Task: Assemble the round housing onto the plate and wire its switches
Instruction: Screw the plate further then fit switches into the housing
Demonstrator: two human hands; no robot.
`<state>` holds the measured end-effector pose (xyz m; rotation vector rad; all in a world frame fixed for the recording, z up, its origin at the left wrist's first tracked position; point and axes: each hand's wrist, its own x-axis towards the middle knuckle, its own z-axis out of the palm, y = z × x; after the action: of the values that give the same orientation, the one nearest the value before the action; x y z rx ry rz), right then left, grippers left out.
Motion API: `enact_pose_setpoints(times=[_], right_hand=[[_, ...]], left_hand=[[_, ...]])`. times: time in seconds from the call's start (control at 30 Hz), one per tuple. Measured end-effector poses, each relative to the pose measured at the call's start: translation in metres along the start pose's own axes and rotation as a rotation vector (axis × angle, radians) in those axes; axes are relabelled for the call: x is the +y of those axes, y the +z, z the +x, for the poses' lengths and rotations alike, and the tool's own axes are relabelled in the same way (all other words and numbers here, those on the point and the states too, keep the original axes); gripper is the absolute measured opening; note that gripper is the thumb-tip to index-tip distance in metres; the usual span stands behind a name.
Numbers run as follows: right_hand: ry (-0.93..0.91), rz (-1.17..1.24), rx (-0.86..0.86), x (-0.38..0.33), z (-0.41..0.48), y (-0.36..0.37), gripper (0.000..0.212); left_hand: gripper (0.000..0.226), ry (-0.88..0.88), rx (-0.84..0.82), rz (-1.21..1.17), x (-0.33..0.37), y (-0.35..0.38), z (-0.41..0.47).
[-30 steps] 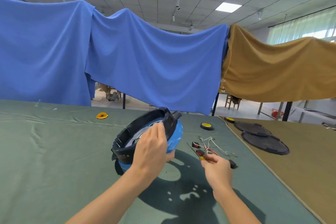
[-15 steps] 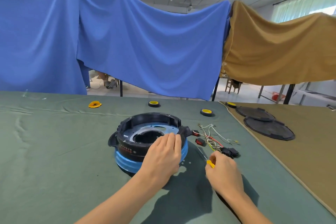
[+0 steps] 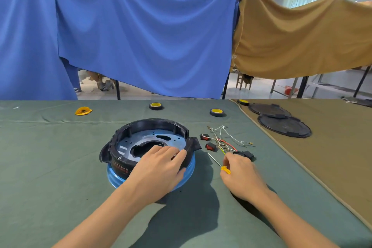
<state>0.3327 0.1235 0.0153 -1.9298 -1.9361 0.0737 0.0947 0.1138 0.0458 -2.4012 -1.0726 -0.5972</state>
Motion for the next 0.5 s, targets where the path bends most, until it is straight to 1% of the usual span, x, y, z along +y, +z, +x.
enact_pose_setpoints(times=[0.07, 0.13, 0.2, 0.27, 0.37, 0.43, 0.5], right_hand=[[-0.015, -0.005, -0.013, -0.001, 0.002, 0.001, 0.009], [-0.041, -0.062, -0.035, -0.001, 0.005, 0.001, 0.011], [-0.06, -0.129, -0.049, -0.002, 0.008, -0.001, 0.013], [-0.074, -0.176, -0.024, -0.003, 0.016, -0.004, 0.017], [-0.07, -0.115, 0.038, -0.004, 0.039, -0.005, 0.014], [-0.065, -0.067, 0.064, -0.005, 0.057, -0.002, 0.015], [-0.066, -0.072, 0.061, -0.006, 0.074, 0.004, 0.017]], left_hand=[[0.015, 0.026, -0.015, -0.042, -0.01, -0.004, 0.002], [0.016, 0.012, -0.043, -0.108, -0.016, -0.005, 0.002], [0.022, -0.027, -0.072, -0.174, -0.017, -0.003, 0.003], [0.029, -0.058, -0.078, -0.2, -0.015, 0.003, 0.008], [0.036, -0.106, -0.039, -0.196, -0.009, 0.014, 0.016], [0.037, -0.145, -0.05, -0.182, -0.002, 0.019, 0.02], [0.036, -0.174, -0.085, -0.161, 0.003, 0.023, 0.024]])
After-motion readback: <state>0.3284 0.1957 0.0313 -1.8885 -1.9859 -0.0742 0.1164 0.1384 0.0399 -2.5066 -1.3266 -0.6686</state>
